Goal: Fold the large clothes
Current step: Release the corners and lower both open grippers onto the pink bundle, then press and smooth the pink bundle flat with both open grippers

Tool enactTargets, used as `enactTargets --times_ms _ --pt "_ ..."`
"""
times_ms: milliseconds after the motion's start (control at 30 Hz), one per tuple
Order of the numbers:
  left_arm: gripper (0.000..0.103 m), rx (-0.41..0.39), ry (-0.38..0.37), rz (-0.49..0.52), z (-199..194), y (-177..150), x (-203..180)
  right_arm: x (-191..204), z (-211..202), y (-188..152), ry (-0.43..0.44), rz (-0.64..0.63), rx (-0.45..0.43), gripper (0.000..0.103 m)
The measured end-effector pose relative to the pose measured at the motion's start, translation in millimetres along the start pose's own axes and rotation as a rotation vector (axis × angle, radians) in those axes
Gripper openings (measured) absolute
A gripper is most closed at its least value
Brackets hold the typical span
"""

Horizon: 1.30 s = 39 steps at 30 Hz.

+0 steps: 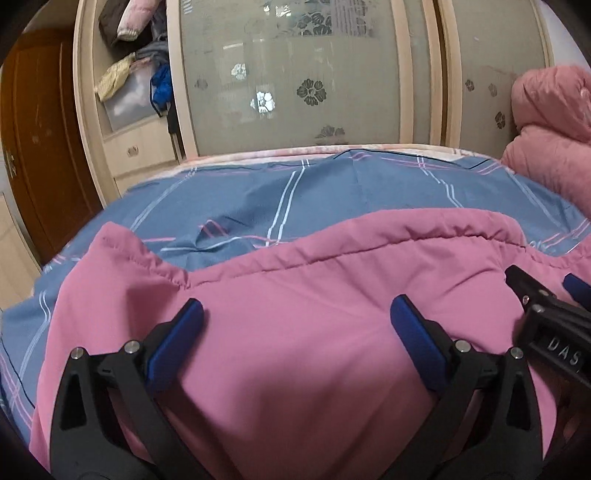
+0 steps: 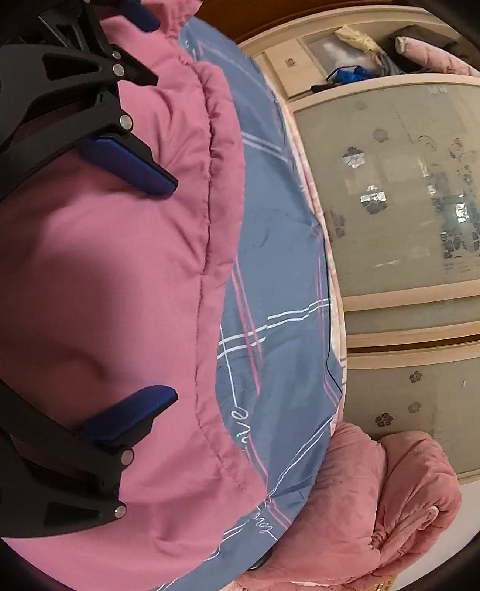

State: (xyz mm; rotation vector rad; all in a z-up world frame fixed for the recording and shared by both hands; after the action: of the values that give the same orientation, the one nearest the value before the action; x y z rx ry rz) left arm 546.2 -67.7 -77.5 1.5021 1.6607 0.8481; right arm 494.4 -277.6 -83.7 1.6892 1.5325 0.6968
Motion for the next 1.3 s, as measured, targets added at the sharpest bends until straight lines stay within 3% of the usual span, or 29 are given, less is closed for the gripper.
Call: enactTargets --times_ms 133,300,467,533,600,733,800,967,1033,1167,1300 --pt "0.101 -0.001 0.006 0.007 10 -6 -5 1 17 -2 -0.003 -0.006 0.024 0.102" --pt "0.101 0.007 0.045 0.028 19 -11 -9 10 31 -8 -0.075 -0.054 0.054 0.102" --pt "0.101 0.033 0.065 0.05 21 -9 -12 4 35 -6 -0.032 -0.033 0.095 0.102" --pt "0.101 0.049 0.039 0.04 16 -4 -9 -7 24 -3 0.042 0.023 0.086 0.102" --pt "0.101 0.096 -0.036 0.004 3 7 5 -22 5 1 0.102 0.083 0.08 0.102" --pt "0.101 -0.025 -0.005 0.005 -42 41 46 -62 -47 21 0.012 0.029 -0.044 0.102" --pt "0.101 -0.044 0.013 0.008 -49 49 64 -80 -55 22 -0.041 0.007 -0.05 0.102" --pt "0.101 0.053 0.103 0.024 -10 34 96 -106 -15 -7 -0.083 0.082 0.119 0.102" --pt "0.101 0.079 0.088 -0.009 3 22 105 -103 0 -20 -0.063 0.089 0.152 0.102" --pt "0.101 0.055 0.079 -0.046 12 14 111 -87 14 -30 -0.088 0.058 0.146 0.102" --pt "0.101 0.026 0.052 -0.082 16 6 113 -94 25 -39 -0.033 0.12 0.12 0.102"
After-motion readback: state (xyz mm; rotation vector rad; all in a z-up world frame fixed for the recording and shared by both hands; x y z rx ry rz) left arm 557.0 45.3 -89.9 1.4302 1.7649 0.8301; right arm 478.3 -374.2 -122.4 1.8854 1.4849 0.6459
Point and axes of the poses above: each gripper's, at about its wrist camera, not at the fingertips, and z roughly the way its jaws point, x to its left, y to its top, the point moved 4 cm from there along z, roughly the way its jaws point, and after that the axes turned 14 degrees about -z, right-handed, at the moved point
